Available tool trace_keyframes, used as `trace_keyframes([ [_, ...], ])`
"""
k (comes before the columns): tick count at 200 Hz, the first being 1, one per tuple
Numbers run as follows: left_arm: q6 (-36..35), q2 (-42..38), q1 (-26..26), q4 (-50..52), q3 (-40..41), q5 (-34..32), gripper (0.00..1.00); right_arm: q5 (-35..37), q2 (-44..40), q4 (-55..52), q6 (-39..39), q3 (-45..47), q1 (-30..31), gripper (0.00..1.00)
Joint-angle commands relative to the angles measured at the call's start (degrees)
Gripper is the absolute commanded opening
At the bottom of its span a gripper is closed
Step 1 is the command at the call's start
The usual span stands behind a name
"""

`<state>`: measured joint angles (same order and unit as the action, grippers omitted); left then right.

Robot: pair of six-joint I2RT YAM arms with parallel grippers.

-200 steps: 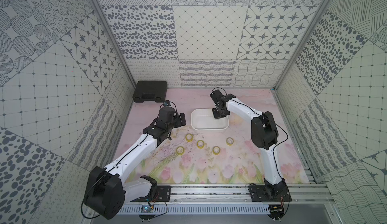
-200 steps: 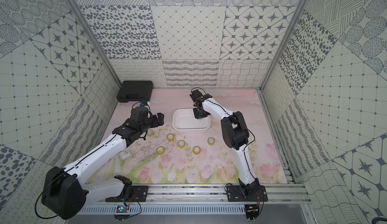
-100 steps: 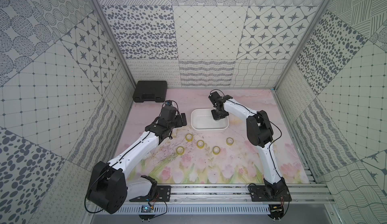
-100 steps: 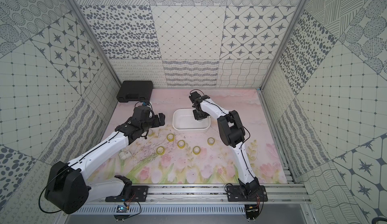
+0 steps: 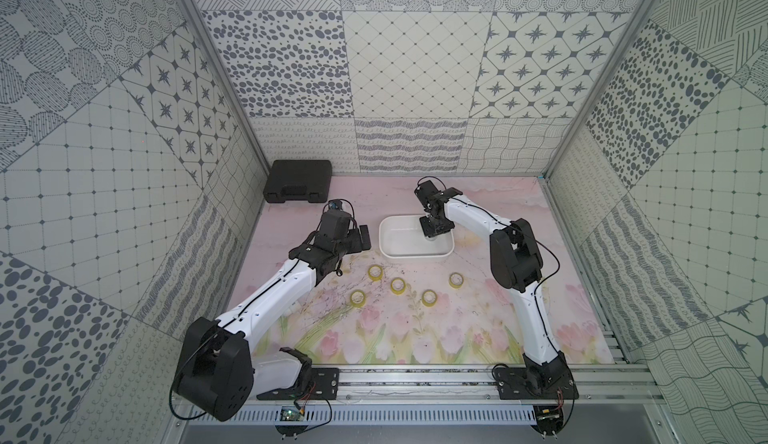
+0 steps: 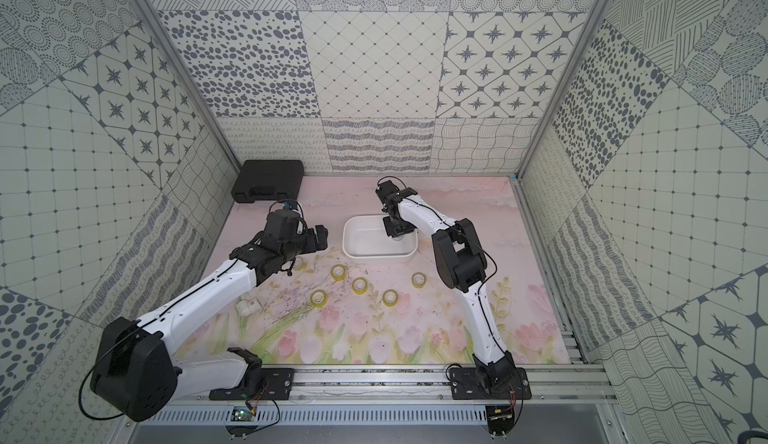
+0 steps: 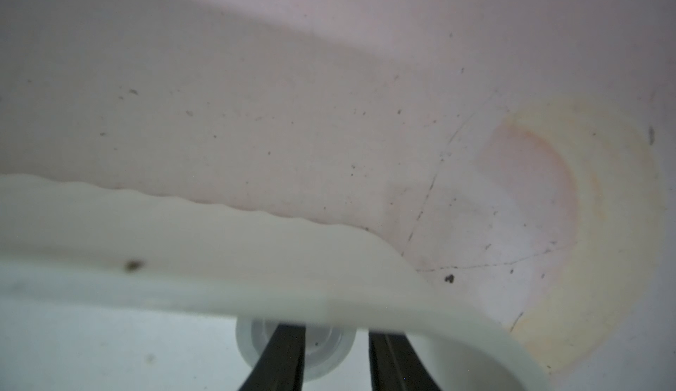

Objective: Put the transparent tape into the storage box
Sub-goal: Place the tape in the storage box, then pick up the tape at the center of the board.

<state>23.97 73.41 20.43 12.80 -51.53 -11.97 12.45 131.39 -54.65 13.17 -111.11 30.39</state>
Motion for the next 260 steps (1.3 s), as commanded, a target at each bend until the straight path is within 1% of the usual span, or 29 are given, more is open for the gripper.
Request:
trace_keyframes([
  [1,0.7,-0.5,0.2,1.1,0.7,-2.3,0.99,-1.1,-5.6,0.4,0.9,-1.8,-0.1,0.32],
  [27,1.4,-0.1,0.1,2.5,1.0,-5.1,0.99,-2.3,-10.4,-0.3,1.7,-1.0,-0.1,0.32],
  [48,2.6,0.1,0.1,4.8,1.0,-7.9,0.99,-3.9,-15.7,-0.1,2.8,2.5,-0.3,0.33],
  [62,4.2,0.3,-0.2,6.5,0.8,-9.0,0.99,-6.8,-19.4,0.9,4.2,5.8,-0.9,0.33],
  [82,7.2,1.1,-1.1,10.3,0.2,-8.9,0.99,-10.3,-25.2,3.6,6.5,11.9,-1.8,0.32],
  [113,12.0,2.6,-3.8,16.9,-1.3,-7.6,0.99,-9.9,-30.9,4.2,7.0,17.3,-1.8,0.31],
  [124,14.0,2.9,-5.5,18.8,-1.6,-7.0,0.99,-9.8,-32.4,4.2,7.0,18.8,-1.9,0.31],
  [143,16.6,2.6,-7.5,20.8,-1.5,-6.7,0.99,-9.6,-34.4,4.5,6.8,20.7,-2.1,0.31],
  [185,20.6,3.8,-8.8,23.3,-1.1,-6.7,0.99,-10.5,-36.5,5.9,6.5,23.4,-2.7,0.31],
  [212,23.5,4.4,-9.5,21.9,1.0,-6.4,0.99,-11.5,-36.5,6.6,6.2,24.3,-3.2,0.31],
  [239,24.2,7.0,-10.0,20.1,1.3,-6.1,0.99,-12.1,-36.0,6.7,5.8,24.2,-3.6,0.31],
  [260,26.1,9.4,-10.0,22.4,0.4,-7.2,0.98,-12.2,-35.7,6.8,5.4,24.0,-3.9,0.31],
])
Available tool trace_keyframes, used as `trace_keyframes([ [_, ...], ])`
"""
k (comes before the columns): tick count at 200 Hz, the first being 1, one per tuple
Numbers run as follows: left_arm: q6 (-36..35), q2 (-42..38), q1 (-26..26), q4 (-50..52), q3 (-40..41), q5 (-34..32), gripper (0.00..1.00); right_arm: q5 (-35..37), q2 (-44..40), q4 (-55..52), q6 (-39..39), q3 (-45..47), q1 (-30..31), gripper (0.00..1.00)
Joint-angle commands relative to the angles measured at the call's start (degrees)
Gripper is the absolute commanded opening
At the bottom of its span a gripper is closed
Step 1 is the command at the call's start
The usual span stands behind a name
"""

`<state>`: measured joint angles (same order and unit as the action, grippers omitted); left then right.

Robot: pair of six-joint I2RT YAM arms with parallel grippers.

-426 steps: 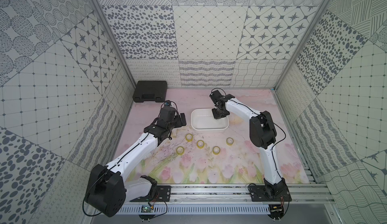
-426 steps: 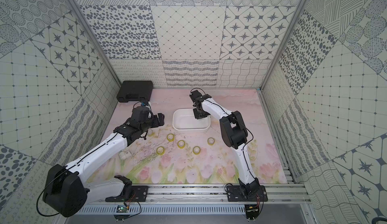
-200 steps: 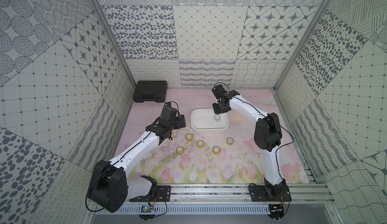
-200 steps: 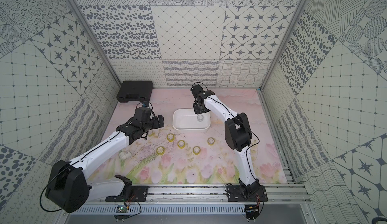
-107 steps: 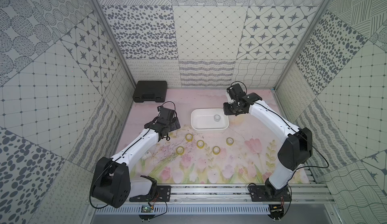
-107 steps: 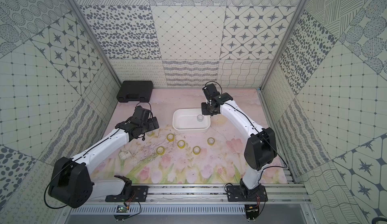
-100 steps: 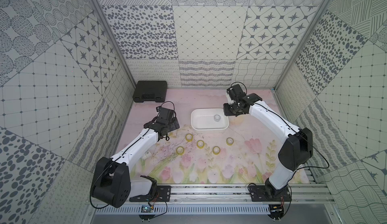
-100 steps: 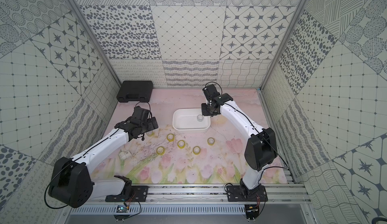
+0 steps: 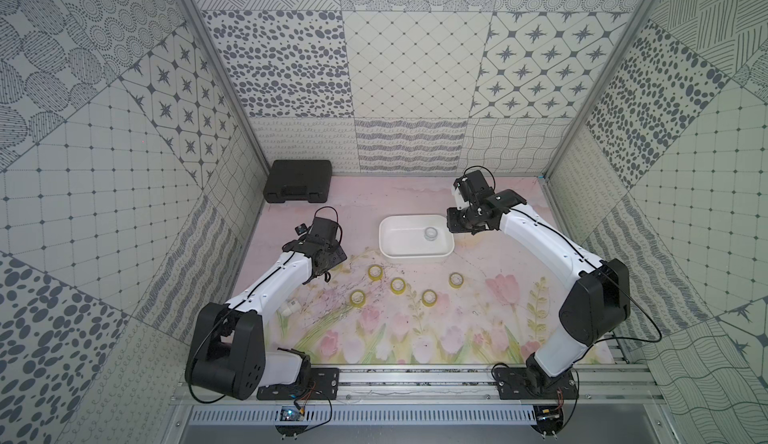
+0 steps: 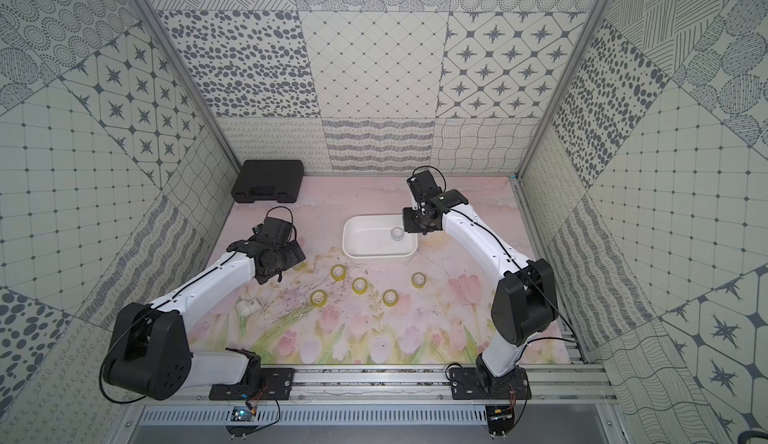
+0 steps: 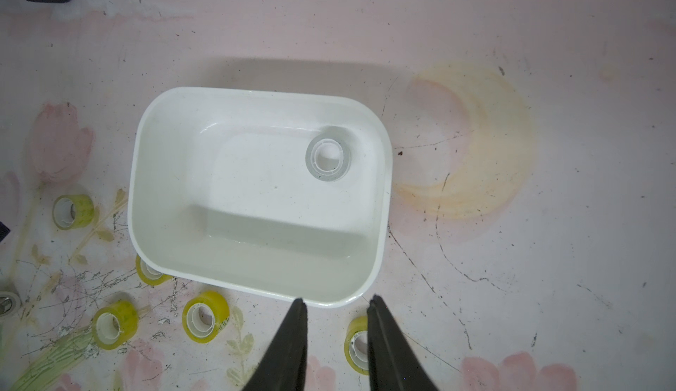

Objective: Put the transparent tape into the storage box
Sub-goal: Pick up the tape at the center of the board.

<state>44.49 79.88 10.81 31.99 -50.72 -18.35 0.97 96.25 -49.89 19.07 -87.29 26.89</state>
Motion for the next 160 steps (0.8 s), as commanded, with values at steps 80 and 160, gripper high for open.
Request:
trace_keyframes([
  [80,7.5,7.6,-0.4,-3.7,1.3,-1.9,0.87,-2.0,-0.1,2.3,-1.1,1.4,-2.2,0.31],
  [160,6.9,14.3,-0.4,-8.0,-1.7,-2.5,0.83,-1.9,0.5,2.7,-1.1,1.2,-2.8,0.3],
])
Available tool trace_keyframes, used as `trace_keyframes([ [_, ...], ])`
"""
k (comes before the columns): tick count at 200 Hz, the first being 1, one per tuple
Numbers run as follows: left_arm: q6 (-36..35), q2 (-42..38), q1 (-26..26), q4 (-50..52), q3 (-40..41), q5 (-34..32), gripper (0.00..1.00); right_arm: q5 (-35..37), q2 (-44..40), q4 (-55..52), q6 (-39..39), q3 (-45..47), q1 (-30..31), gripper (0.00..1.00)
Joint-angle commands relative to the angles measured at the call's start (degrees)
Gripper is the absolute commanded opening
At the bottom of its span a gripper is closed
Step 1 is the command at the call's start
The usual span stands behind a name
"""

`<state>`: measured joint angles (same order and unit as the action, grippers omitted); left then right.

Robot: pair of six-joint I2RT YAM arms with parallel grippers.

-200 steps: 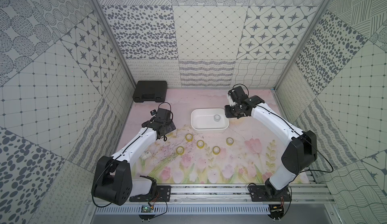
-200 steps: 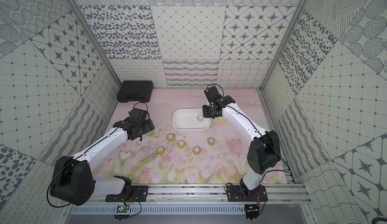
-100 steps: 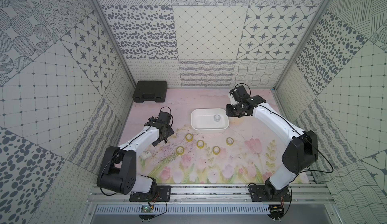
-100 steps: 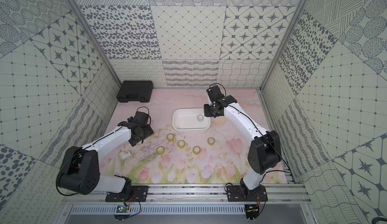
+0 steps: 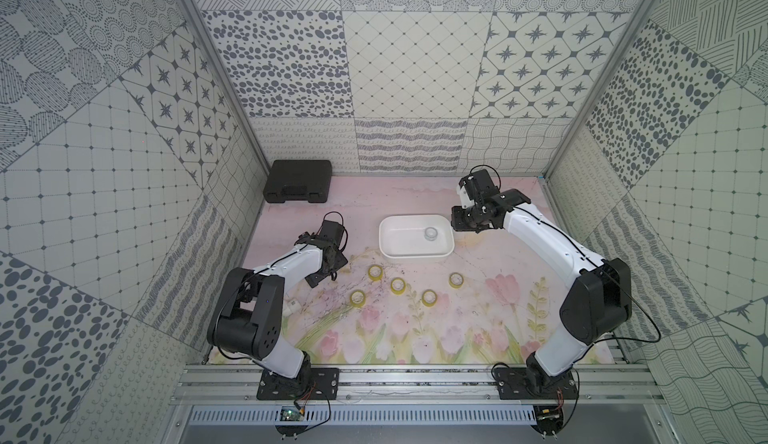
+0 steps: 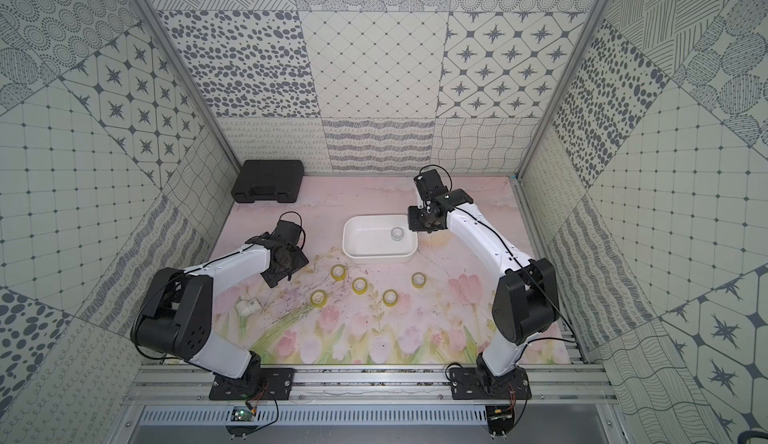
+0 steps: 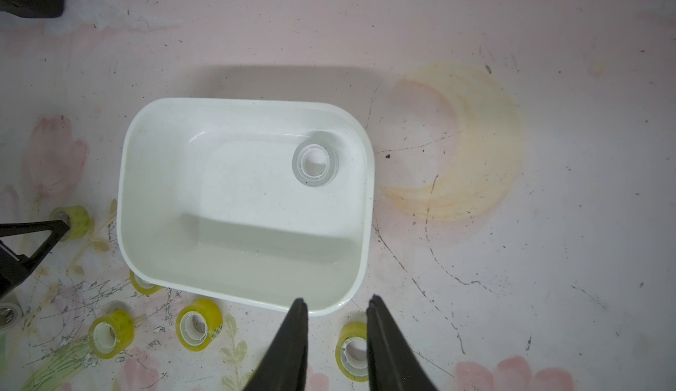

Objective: Put the transparent tape into the storage box
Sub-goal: Pick up the tape at the center of the board.

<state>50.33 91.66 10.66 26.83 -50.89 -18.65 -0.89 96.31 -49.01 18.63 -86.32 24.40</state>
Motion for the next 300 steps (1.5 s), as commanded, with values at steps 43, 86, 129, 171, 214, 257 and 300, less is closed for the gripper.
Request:
trace_keyframes([
  [43,2.8,3.8,-0.3,-2.4,-1.5,-4.1,0.66,0.2,0.7,1.8,-0.7,0.3,-0.6,0.3],
  [86,4.2,5.5,-0.2,-3.4,-1.1,-3.5,0.46,0.4,0.9,1.8,-0.7,0.2,-0.8,0.3],
  [129,3.8,5.0,-0.2,-4.6,-0.9,-2.9,0.08,0.9,0.2,1.7,-0.8,-0.4,-0.9,0.29],
  [171,-0.1,-0.6,1.1,-2.2,-2.8,-4.4,0.0,1.2,-0.5,1.7,-0.5,-1.0,-1.3,0.29],
  [214,-11.5,-5.5,4.9,0.4,-12.6,-0.9,0.0,0.4,0.0,1.7,-0.3,-0.8,-3.0,0.3],
  [257,-18.8,4.3,12.0,1.9,-28.5,9.1,0.0,-0.8,0.9,1.7,0.2,-0.7,-4.2,0.32],
  [300,-22.1,19.5,19.6,2.2,-42.3,14.9,0.0,-1.7,1.0,1.9,1.1,-0.2,-4.2,0.32],
])
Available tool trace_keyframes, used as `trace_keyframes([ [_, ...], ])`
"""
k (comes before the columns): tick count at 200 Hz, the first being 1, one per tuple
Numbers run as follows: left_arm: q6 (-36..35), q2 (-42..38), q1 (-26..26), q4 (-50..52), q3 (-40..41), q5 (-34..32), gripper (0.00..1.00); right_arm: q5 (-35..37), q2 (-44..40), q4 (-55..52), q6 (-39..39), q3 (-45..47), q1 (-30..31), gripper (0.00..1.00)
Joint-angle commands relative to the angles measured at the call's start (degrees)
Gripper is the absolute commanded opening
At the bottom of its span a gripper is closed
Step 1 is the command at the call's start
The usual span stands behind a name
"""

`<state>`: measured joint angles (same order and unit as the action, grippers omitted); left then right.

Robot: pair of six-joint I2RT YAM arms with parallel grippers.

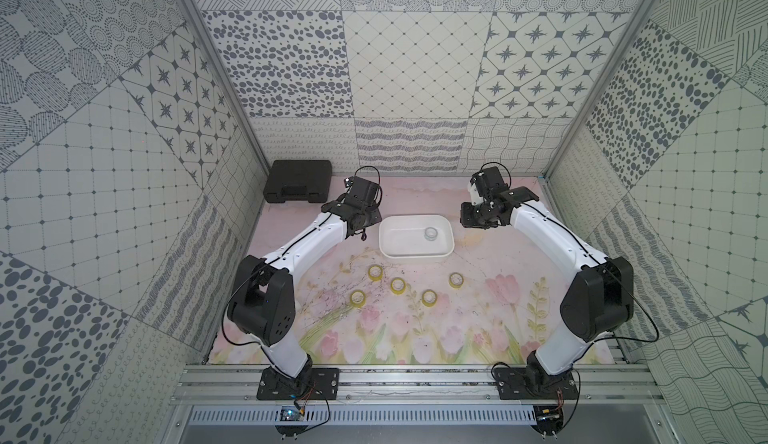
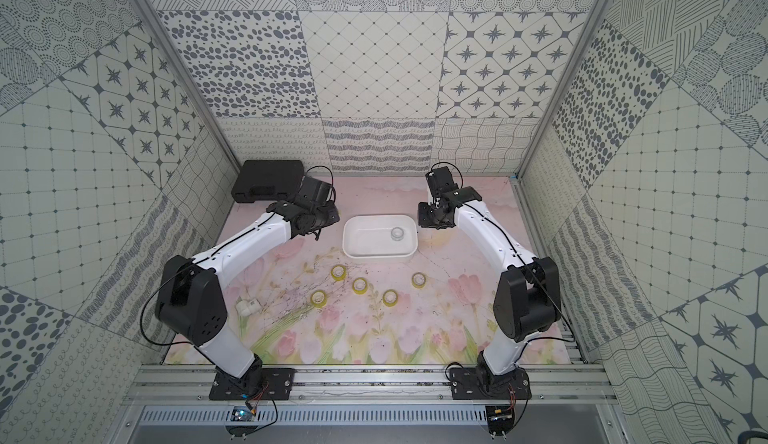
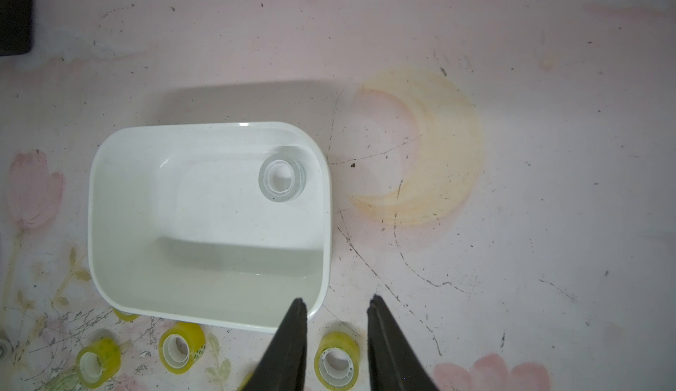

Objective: Put the transparent tape into the storage box
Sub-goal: Pick up the tape at the center of the board, then place the tape in the storage box.

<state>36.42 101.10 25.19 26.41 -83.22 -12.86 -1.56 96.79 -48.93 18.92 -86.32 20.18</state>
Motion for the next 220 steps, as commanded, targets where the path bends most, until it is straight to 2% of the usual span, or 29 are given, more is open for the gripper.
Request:
trace_keyframes([
  [1,-8.3,10.4,5.2,2.6,-10.2,9.2,0.0,-0.9,0.5,1.9,0.9,-0.1,0.0,0.32],
  [21,-8.8,16.9,6.8,3.2,-14.8,11.8,0.0,-0.6,0.0,2.0,1.0,0.4,0.0,0.32],
  [68,-10.2,26.7,8.2,6.4,-21.2,12.1,0.0,-0.5,-0.6,2.1,1.2,1.9,0.0,0.32],
  [183,-9.7,34.0,8.6,11.4,-25.7,8.0,0.0,-1.0,0.3,2.3,0.5,3.3,-0.3,0.32],
  [220,-9.5,33.8,8.5,11.4,-25.8,6.9,0.1,-1.3,0.5,2.3,0.4,3.4,-0.4,0.32],
])
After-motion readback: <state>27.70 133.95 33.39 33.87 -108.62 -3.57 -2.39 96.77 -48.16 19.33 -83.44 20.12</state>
